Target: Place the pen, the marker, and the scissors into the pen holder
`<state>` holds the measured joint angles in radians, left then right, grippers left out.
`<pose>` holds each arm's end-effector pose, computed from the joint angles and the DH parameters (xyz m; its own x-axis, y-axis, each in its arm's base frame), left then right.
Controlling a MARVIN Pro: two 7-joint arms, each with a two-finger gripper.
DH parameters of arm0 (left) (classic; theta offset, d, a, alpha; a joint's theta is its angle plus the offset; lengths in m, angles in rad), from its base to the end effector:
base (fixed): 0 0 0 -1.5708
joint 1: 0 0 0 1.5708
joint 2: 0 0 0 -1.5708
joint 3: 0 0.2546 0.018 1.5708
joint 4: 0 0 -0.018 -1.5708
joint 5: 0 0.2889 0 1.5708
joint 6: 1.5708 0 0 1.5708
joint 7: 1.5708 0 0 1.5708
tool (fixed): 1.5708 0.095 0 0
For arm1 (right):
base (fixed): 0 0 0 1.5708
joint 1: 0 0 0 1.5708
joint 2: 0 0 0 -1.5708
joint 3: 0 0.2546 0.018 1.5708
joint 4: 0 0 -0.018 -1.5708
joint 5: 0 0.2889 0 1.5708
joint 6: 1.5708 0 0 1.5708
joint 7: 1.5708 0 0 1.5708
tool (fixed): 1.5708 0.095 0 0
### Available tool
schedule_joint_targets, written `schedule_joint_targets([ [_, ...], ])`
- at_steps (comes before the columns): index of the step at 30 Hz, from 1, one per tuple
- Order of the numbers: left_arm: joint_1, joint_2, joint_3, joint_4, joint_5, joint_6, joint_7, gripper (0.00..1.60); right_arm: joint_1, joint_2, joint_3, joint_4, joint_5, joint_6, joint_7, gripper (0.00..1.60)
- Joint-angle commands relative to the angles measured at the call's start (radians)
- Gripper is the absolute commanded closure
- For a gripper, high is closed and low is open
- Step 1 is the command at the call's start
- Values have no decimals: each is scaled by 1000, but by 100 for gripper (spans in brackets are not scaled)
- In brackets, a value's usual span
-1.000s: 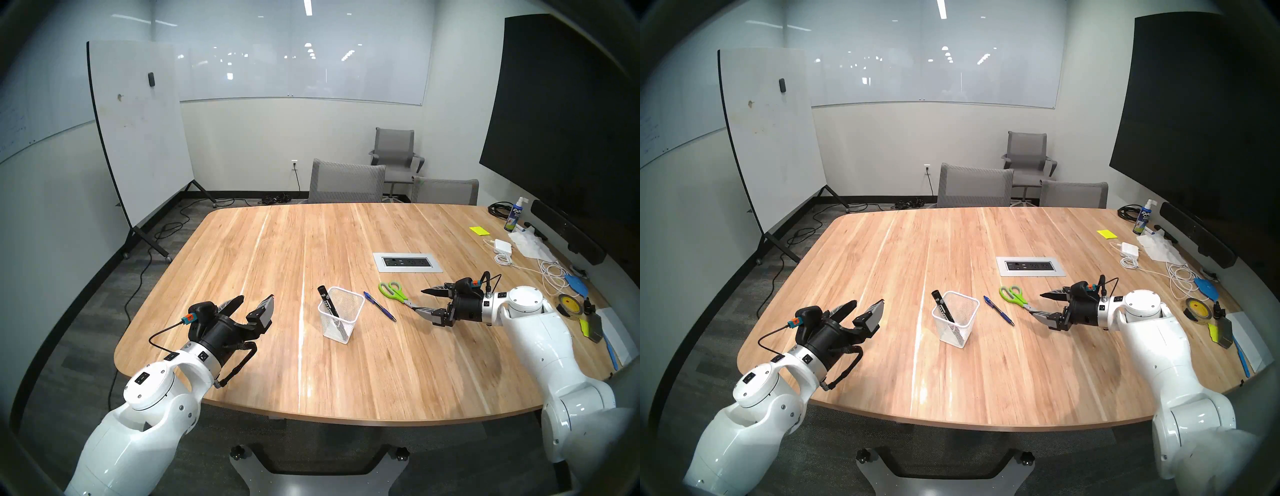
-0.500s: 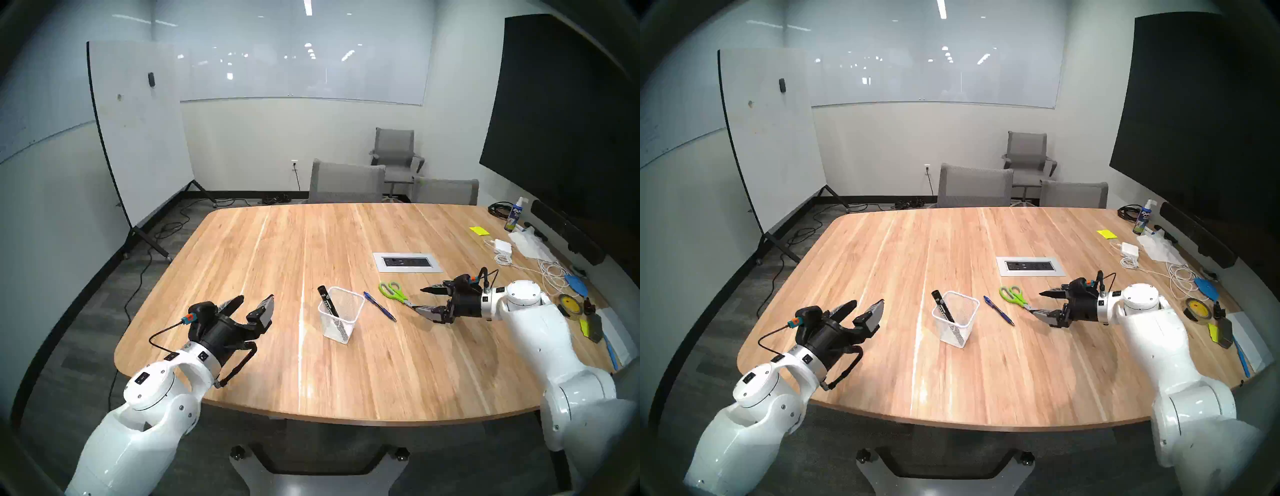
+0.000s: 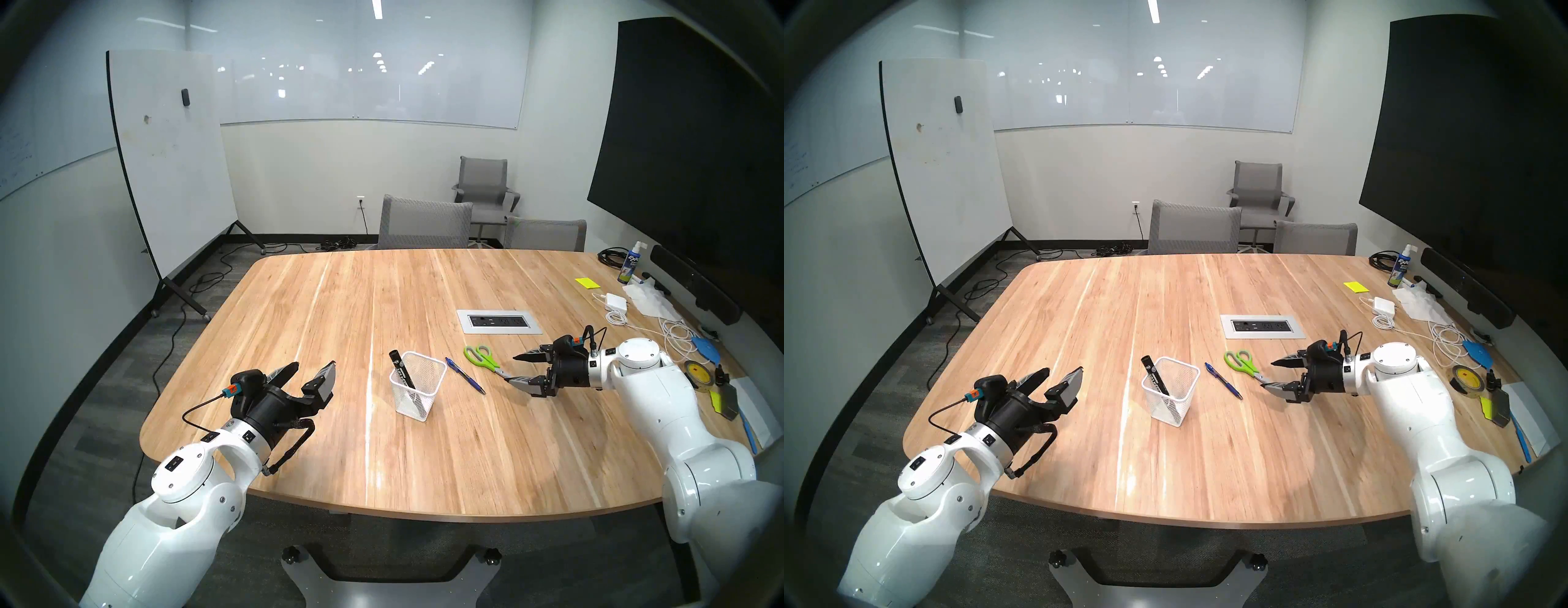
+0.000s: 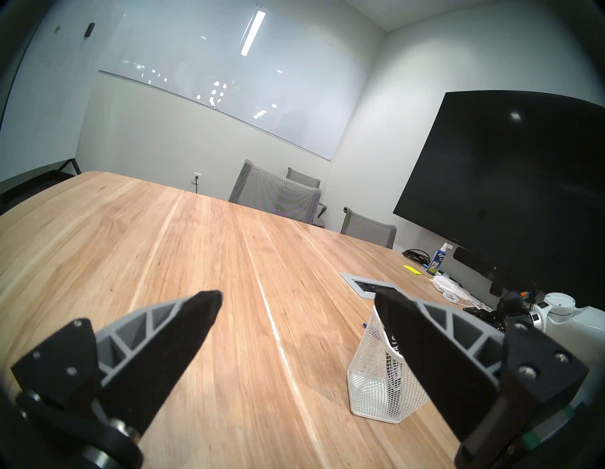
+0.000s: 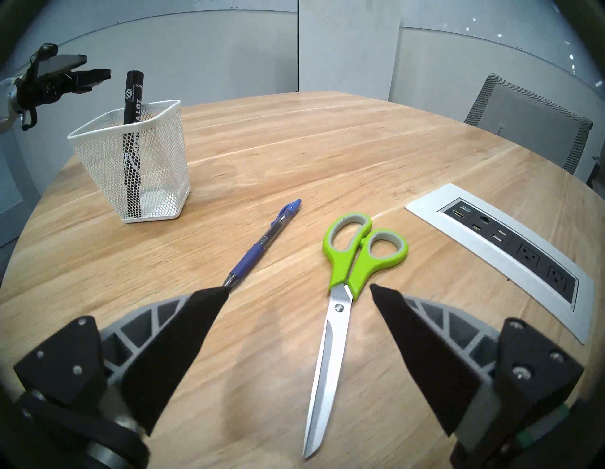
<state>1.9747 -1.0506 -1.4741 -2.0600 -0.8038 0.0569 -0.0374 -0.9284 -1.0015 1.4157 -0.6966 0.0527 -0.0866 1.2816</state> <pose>0.2949 0.0092 -0.2346 0.1744 0.3266 0.9289 -0.3182 -0.8741 0.3671 0.4506 -0.1684 -0.2754 0.2292 0.4282 0.8741 0.8501 -0.5255 0.0345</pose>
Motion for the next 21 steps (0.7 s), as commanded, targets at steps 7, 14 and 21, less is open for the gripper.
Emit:
schedule_joint_targets([
  [7, 1, 0, -3, -23, -1, 1, 0, 0, 82, -10, -23, 36, -25, -4, 29, 0],
  [14, 1, 0, -4, -23, -1, 1, 0, 0, 112, -14, -33, 83, -46, -21, 33, 0],
  [21, 1, 0, -4, -22, -1, 1, -1, 0, 148, -25, -40, 124, -68, -35, 28, 0],
])
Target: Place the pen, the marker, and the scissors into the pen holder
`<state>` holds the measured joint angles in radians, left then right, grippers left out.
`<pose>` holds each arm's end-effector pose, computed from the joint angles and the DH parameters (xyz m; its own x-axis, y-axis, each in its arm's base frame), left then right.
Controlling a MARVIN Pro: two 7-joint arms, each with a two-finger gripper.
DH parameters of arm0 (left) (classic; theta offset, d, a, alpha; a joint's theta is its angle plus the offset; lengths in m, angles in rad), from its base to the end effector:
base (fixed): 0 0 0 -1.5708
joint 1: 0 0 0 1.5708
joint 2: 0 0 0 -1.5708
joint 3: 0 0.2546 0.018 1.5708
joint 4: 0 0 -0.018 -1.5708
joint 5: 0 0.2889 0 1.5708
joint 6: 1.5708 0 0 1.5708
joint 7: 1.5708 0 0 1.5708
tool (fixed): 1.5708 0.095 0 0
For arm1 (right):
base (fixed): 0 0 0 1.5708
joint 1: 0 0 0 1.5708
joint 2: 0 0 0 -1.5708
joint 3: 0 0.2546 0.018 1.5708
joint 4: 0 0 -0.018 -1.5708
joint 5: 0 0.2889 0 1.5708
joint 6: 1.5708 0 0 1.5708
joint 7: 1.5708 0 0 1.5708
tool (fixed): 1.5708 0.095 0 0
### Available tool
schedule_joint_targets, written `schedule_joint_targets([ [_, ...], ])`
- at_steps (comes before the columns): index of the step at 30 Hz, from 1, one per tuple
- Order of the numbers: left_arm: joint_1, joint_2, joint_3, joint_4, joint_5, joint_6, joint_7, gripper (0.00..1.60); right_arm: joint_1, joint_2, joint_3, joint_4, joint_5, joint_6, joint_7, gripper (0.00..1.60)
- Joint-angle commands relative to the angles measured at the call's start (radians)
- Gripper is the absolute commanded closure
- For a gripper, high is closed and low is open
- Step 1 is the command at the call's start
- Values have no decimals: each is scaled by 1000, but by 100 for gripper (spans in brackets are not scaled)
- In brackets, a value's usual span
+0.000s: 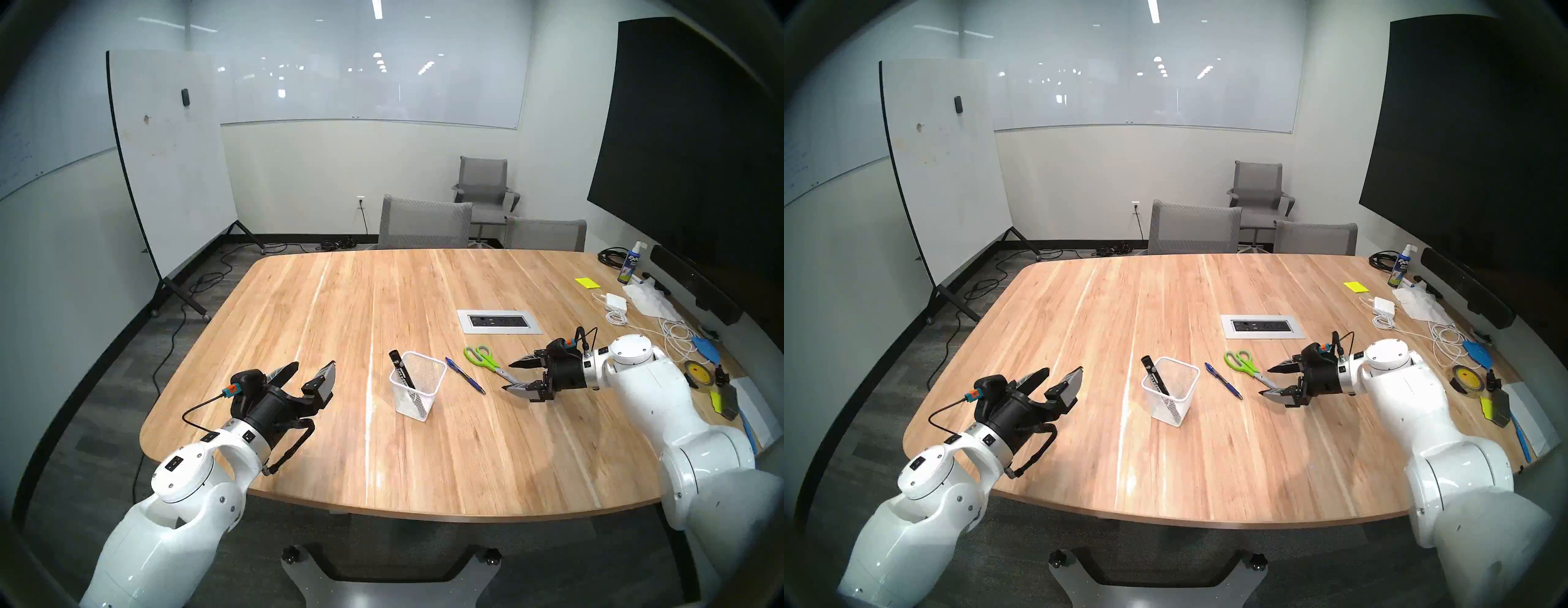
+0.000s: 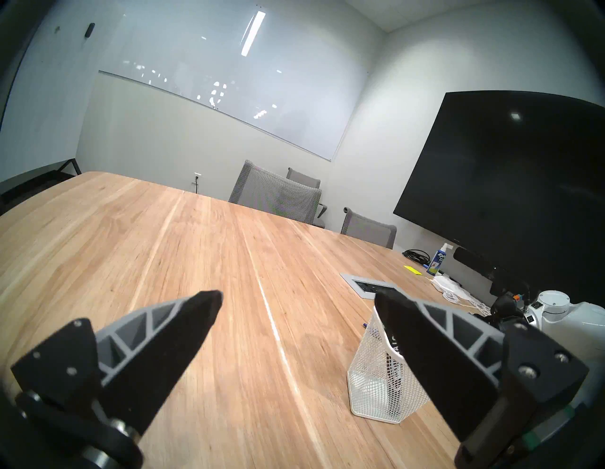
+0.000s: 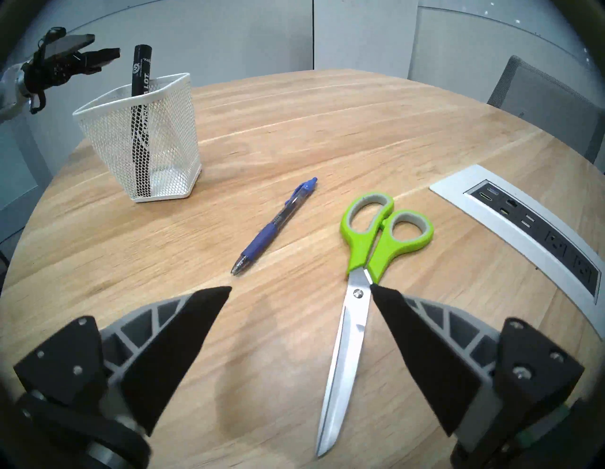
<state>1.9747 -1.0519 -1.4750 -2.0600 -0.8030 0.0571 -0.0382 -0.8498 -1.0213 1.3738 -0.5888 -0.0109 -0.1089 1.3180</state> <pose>0.2950 0.0093 -0.2345 0.1736 0.3269 0.9290 -0.3181 -0.8741 0.3670 0.4554 -0.1668 -0.2812 0.2566 0.4725 0.8432 0.8713 -0.4907 0.0098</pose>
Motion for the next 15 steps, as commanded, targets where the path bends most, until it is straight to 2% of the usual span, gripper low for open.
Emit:
schedule_joint_targets([
  [1, 1, 1, -3, -22, -1, 0, 0, 0, 74, -5, -7, 17, -16, -18, -8, 0],
  [15, 1, 0, -3, -22, -1, 1, 0, 0, 138, -26, -42, 86, -76, -26, 19, 0],
])
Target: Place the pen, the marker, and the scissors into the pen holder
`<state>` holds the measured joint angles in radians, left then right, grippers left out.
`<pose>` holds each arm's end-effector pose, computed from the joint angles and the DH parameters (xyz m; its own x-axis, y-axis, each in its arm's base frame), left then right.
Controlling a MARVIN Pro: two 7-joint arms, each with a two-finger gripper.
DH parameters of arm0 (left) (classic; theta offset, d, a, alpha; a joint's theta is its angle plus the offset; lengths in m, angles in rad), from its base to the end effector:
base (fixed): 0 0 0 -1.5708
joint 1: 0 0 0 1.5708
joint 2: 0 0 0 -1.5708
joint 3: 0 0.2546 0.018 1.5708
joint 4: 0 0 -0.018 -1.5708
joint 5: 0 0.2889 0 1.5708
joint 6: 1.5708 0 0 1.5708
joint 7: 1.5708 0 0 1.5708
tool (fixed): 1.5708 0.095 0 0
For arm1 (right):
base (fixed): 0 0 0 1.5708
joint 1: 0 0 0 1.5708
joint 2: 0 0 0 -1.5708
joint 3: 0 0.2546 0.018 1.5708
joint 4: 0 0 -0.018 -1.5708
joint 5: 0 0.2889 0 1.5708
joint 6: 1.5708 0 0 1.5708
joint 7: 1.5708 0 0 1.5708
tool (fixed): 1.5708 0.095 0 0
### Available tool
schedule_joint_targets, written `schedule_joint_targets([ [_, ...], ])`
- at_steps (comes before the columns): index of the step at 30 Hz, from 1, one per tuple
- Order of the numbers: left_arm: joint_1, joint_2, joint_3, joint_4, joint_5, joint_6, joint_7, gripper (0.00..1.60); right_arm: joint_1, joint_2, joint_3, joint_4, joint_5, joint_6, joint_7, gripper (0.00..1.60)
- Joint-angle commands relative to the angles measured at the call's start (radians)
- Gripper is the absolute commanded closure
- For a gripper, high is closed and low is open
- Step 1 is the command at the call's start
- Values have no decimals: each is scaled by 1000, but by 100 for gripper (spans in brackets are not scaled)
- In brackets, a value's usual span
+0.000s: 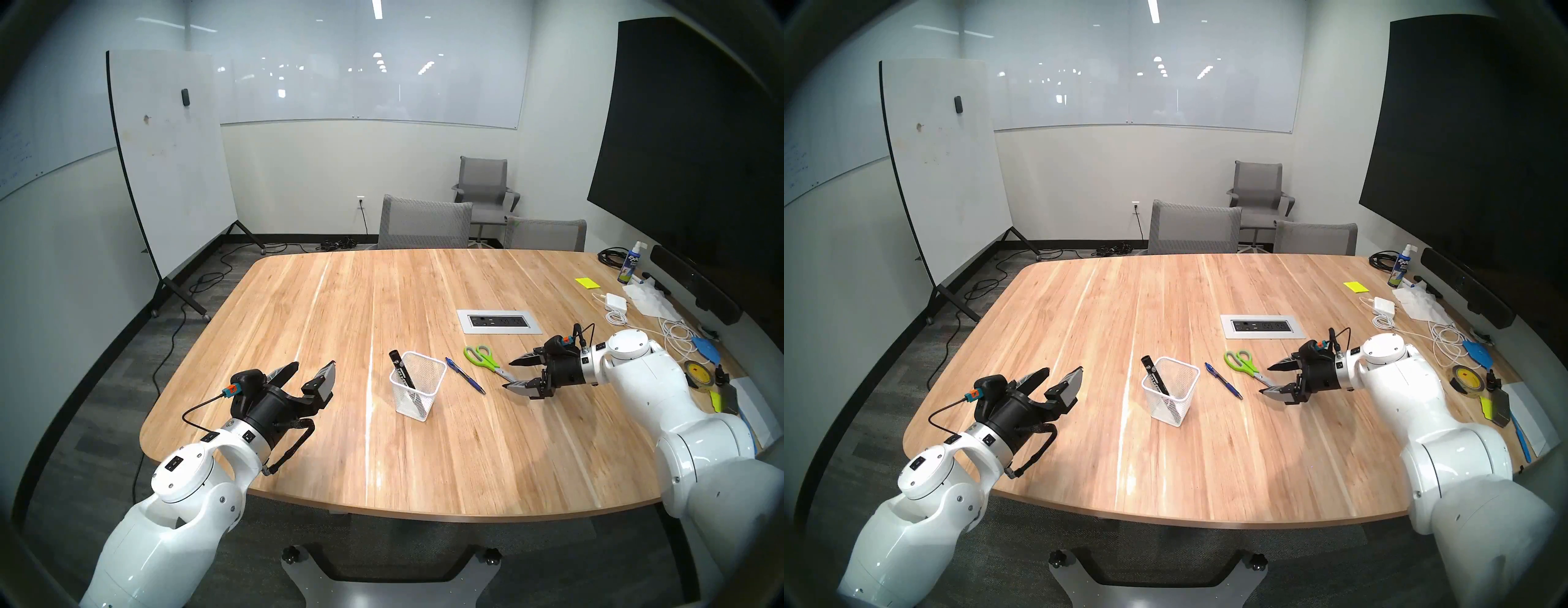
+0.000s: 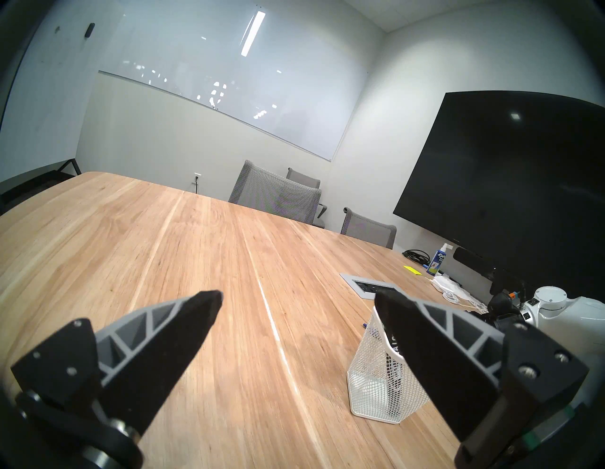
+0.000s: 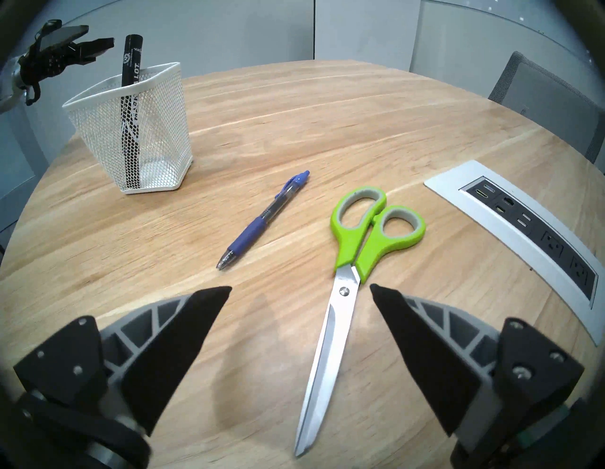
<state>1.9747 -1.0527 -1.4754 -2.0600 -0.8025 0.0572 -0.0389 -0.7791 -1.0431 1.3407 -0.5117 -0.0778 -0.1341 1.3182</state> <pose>0.2950 0.0093 -0.2344 0.1731 0.3271 0.9290 -0.3183 -0.8740 0.3670 0.4642 -0.1635 -0.2801 0.2551 0.5239 0.8127 0.8835 -0.4677 0.0242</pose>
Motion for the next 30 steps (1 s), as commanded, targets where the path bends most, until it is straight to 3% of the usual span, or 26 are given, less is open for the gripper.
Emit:
schedule_joint_targets([
  [1, 1, 1, -3, -22, -1, 1, 0, 0, 71, -4, -17, 9, -18, -5, 23, 0],
  [17, 2, 0, -3, -23, -1, 2, 0, 0, 114, -24, -36, 79, -68, -35, 39, 0],
  [30, 2, 0, -4, -23, -1, 2, 0, 0, 157, -51, -70, 164, -137, -94, 0, 0],
])
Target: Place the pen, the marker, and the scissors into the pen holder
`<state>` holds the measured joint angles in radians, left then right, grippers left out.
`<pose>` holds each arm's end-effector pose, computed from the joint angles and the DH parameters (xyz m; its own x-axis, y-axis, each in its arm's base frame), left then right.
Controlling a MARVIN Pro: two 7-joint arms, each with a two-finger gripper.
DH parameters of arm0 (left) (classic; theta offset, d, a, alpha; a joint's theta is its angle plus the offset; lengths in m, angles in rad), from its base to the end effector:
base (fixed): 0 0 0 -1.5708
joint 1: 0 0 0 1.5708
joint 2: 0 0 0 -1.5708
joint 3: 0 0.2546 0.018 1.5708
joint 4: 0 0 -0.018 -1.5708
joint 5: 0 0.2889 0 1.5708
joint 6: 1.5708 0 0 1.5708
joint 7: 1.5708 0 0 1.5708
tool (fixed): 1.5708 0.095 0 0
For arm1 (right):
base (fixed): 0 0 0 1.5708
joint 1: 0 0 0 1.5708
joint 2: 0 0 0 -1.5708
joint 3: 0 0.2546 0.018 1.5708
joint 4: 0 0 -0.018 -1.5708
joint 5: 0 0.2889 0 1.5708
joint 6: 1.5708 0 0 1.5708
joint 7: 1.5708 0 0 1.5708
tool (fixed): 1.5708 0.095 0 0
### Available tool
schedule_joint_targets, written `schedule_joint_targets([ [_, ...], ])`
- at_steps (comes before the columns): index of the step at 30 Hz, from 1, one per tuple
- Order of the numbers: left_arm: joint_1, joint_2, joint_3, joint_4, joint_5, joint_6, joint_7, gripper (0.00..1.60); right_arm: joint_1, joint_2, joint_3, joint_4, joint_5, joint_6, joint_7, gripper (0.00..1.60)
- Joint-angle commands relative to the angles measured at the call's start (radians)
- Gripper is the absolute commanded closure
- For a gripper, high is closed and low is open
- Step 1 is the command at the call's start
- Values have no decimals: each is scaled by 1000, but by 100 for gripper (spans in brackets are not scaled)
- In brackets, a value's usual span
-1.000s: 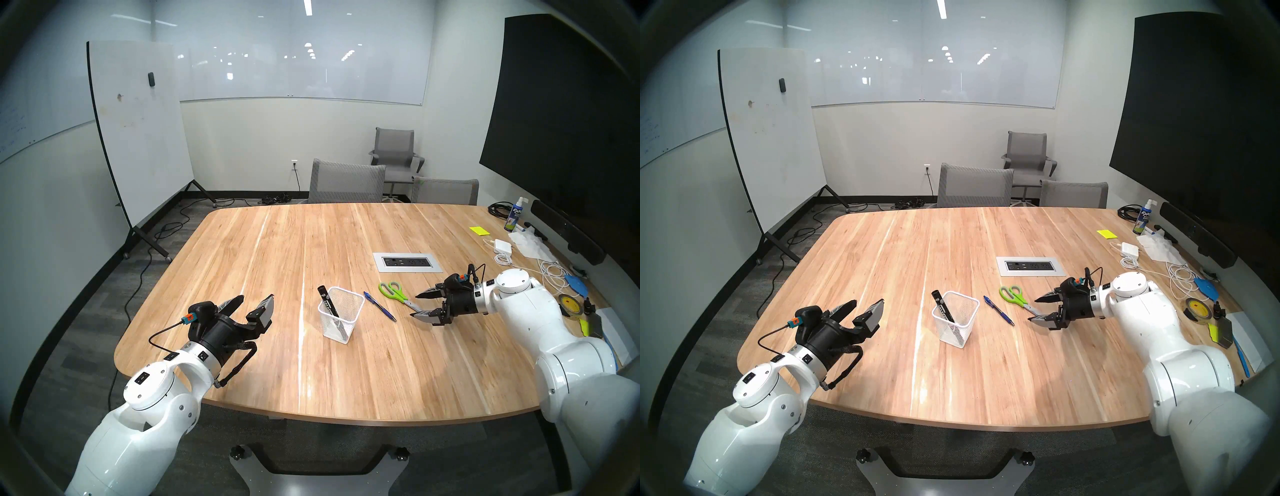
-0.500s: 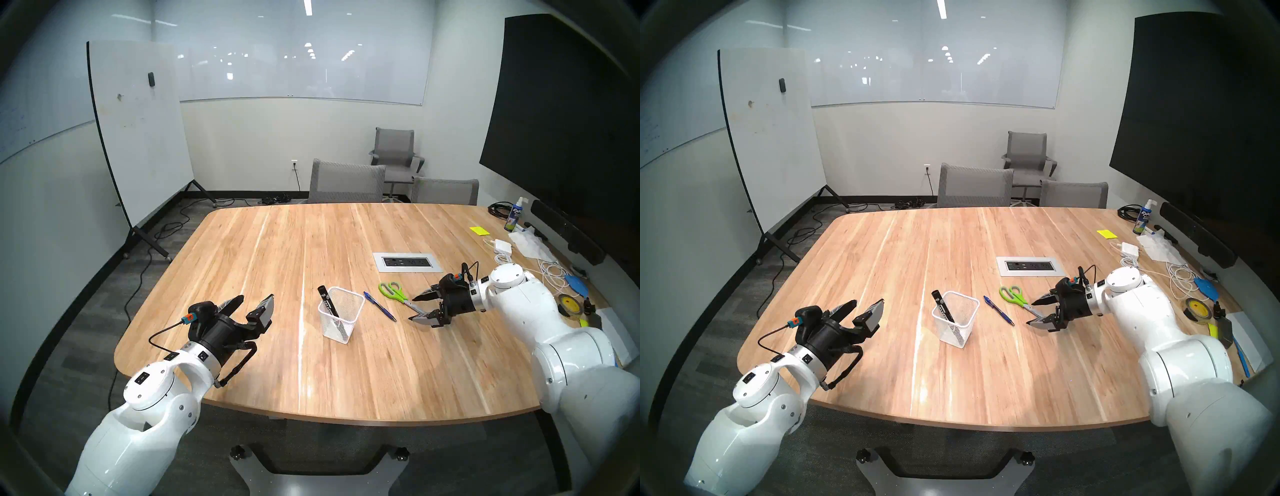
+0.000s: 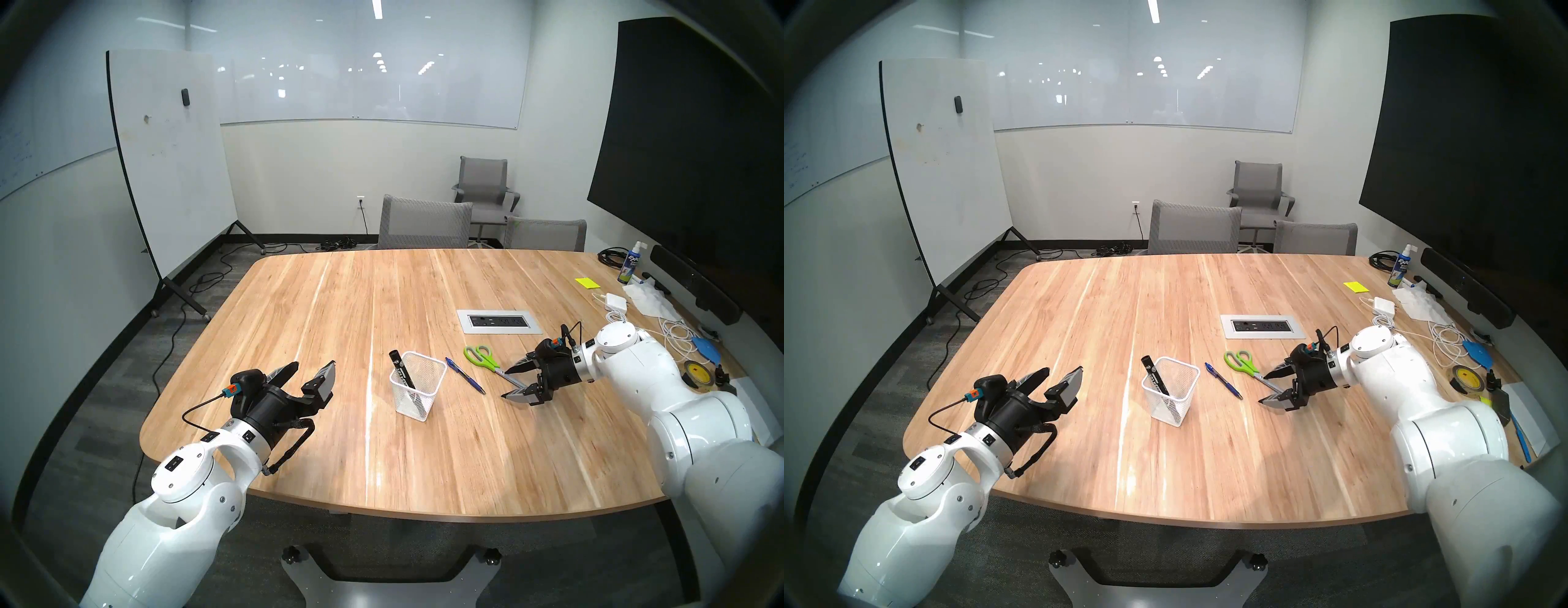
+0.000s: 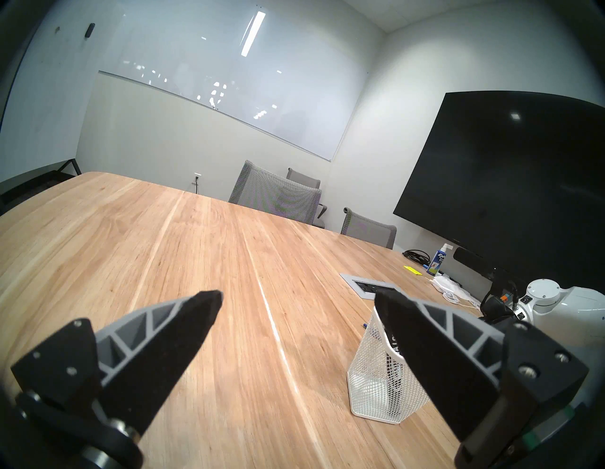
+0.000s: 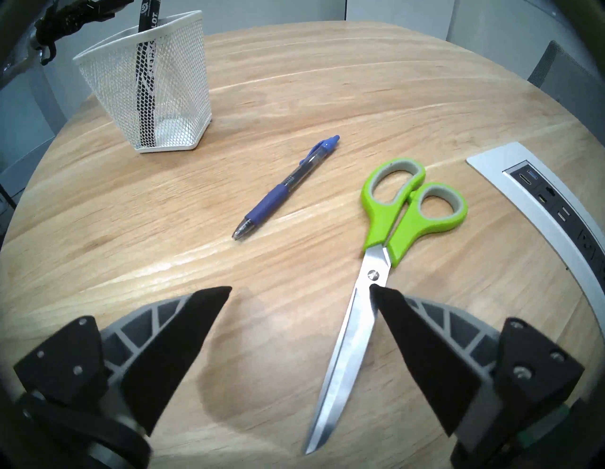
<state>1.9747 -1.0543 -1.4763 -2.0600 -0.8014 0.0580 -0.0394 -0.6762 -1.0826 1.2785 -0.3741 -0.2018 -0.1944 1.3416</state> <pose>0.2950 0.0094 -0.2344 0.1727 0.3272 0.9291 -0.3179 -0.8742 0.3670 0.4692 -0.1573 -0.2861 0.2484 0.6252 0.7399 0.9202 -0.3908 0.0213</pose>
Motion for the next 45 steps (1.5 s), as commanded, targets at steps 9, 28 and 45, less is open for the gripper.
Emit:
schedule_joint_targets([
  [9, 2, 1, -3, -23, -1, 2, 0, 0, 83, -30, -15, 96, -36, -78, -49, 0],
  [28, 1, 0, -3, -22, -1, 1, -1, 0, 139, -32, 16, 132, -41, -112, -65, 0],
  [45, 2, -1, -4, -23, 0, 2, -1, 0, 160, -53, -2, 212, -80, -111, -119, 0],
])
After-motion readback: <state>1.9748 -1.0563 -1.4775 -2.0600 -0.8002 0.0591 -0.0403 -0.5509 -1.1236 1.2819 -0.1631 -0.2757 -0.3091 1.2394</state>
